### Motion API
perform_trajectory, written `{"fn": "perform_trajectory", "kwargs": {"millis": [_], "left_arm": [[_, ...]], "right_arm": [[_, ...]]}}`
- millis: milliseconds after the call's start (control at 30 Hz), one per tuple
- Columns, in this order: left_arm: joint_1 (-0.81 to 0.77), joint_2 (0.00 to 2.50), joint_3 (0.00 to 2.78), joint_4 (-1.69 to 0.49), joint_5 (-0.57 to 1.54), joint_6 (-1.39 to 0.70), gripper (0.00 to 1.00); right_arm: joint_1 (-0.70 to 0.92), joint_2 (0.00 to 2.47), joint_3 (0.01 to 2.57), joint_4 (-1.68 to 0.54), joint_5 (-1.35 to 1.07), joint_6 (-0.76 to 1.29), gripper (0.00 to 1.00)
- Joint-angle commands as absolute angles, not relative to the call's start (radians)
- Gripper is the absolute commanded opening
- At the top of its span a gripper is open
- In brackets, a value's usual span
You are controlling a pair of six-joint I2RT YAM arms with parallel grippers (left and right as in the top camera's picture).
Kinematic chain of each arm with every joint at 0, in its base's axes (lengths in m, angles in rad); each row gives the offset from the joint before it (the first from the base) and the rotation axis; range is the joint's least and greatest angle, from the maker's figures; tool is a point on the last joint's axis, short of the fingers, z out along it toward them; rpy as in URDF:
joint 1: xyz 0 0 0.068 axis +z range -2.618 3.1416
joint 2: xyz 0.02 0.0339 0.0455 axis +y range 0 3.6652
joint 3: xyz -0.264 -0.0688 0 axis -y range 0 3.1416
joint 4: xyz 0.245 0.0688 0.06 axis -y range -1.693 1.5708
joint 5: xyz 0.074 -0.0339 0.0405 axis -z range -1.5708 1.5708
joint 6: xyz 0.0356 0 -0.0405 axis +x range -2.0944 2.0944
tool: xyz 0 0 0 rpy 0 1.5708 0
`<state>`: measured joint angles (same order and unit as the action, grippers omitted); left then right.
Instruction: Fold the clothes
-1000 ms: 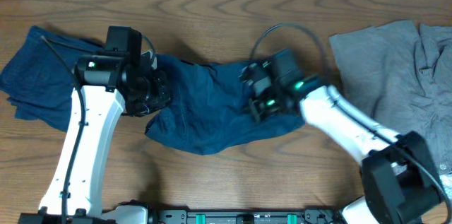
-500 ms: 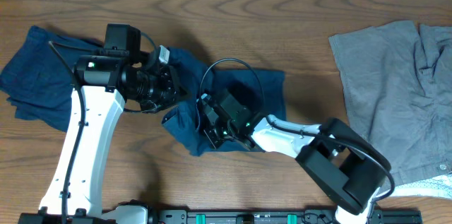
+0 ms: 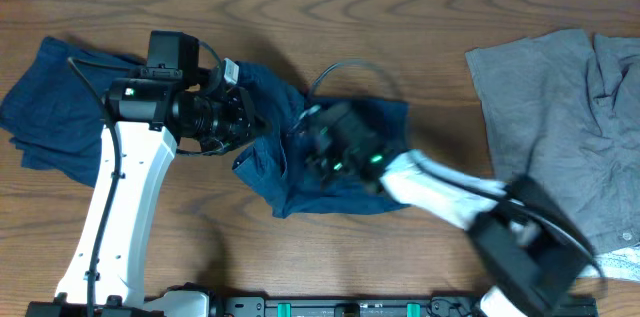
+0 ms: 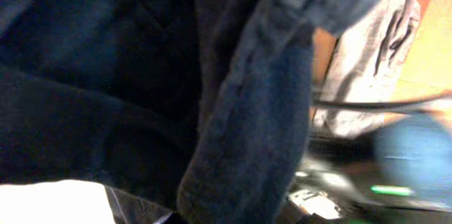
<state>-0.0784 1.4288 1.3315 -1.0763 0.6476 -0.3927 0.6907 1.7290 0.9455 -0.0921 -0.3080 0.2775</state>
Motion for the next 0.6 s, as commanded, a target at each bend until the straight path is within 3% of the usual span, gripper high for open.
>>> {"fn": "perform_trajectory", "kwargs": {"millis": [0,267,567], "left_arm": [[-0.078,1.426,1.346,-1.054,0.638,-0.395,0.06],[-0.138,1.488,1.346,-0.992,0.638,-0.408,0.06],[-0.318,1.602,1.346,-0.796,0.639,-0.499,0.06]], "right_arm": [[0.583,1.616,0.947,-0.176,-0.231,0.245,0.12],[0.392,1.626,0.937,-0.481,-0.144,0.242,0.12],[0.368,1.732,0.85,-0.417,-0.113,0.224,0.13]]}}
